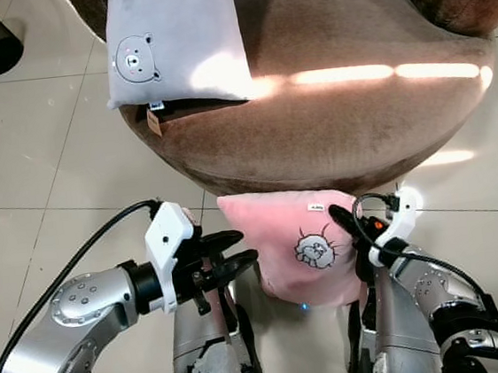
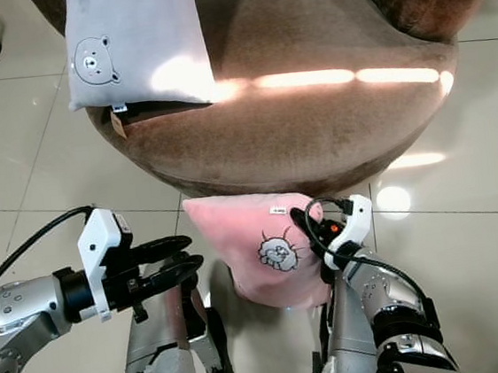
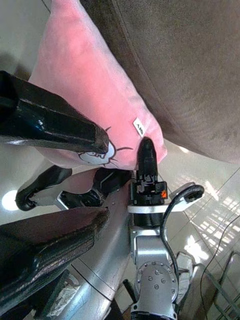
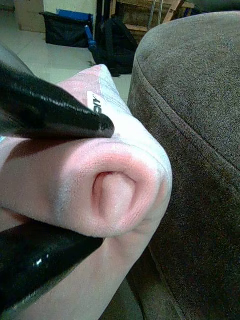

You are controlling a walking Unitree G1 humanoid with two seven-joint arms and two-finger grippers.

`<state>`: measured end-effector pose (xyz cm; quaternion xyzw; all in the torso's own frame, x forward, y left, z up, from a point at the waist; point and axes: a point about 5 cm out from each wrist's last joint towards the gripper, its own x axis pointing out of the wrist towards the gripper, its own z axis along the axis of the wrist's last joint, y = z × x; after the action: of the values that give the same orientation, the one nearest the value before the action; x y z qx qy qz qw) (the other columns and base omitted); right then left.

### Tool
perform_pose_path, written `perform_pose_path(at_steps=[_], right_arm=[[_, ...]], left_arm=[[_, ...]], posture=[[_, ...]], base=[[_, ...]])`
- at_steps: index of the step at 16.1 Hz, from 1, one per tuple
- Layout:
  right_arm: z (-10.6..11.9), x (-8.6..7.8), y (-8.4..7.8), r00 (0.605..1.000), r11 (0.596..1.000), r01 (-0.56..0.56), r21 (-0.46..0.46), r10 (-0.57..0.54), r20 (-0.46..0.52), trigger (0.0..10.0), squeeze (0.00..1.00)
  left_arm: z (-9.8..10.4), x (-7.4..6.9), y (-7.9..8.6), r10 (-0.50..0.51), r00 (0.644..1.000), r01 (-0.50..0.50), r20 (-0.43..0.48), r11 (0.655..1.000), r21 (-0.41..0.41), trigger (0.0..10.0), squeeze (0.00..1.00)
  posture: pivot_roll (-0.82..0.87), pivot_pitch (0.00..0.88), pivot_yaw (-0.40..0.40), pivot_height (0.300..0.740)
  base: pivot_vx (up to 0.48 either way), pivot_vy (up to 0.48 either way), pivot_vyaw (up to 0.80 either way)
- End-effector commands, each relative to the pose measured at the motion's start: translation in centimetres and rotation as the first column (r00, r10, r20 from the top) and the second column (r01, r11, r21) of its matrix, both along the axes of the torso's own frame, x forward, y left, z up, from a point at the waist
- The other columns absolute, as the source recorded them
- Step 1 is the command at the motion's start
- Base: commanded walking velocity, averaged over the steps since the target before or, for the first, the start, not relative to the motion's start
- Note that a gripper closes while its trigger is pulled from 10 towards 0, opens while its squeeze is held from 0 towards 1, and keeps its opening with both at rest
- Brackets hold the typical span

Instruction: Move the pillow to the sofa from floor

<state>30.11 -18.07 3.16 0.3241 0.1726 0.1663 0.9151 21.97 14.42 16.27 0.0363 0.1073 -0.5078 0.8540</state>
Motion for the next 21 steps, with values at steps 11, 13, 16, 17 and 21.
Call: perform_pose_path(at_steps=[11,13,16,17,21], right_arm=[[-0.6,-0.6,1.1,0.999,0.998,-0.051,0.024,0.051,-0.002,0.0,0.0],[-0.2,-0.4,1.4,0.997,0.997,-0.071,0.031,0.07,0.02,0.0,0.0],[0.5,-0.6,1.9,0.994,0.993,-0.095,0.069,0.09,0.065,0.0,0.0],[0.9,-1.0,2.1,0.99,0.988,-0.117,0.097,0.108,0.088,0.0,0.0],[4.3,-2.8,3.2,0.959,0.965,-0.219,0.144,0.185,0.216,0.0,0.0]], left_arm=[[-1.5,0.5,0.1,0.011,1.0,-0.01,-0.021,0.999,0.035,10.0,0.0],[-1.9,1.0,0.0,0.026,1.0,-0.026,-0.011,0.999,0.026,10.0,0.0],[-2.5,2.6,0.1,0.111,0.994,-0.111,0.009,0.994,-0.004,10.0,0.0],[-2.7,3.0,0.3,0.157,0.987,-0.157,0.016,0.987,-0.017,10.0,0.0],[-3.4,3.6,0.9,0.293,0.954,-0.288,0.071,0.955,-0.074,10.0,0.0]], posture=[[0.18,0.3,0.146,0.534],[0.16,0.274,0.133,0.534],[0.13,0.23,0.107,0.534],[0.12,0.214,0.1,0.534],[0.02,0.123,0.092,0.534]], base=[[0.0,0.0,0.0],[0.0,0.0,0.0],[0.0,0.0,0.0],[0.0,0.0,0.0],[0.0,0.0,0.0]])
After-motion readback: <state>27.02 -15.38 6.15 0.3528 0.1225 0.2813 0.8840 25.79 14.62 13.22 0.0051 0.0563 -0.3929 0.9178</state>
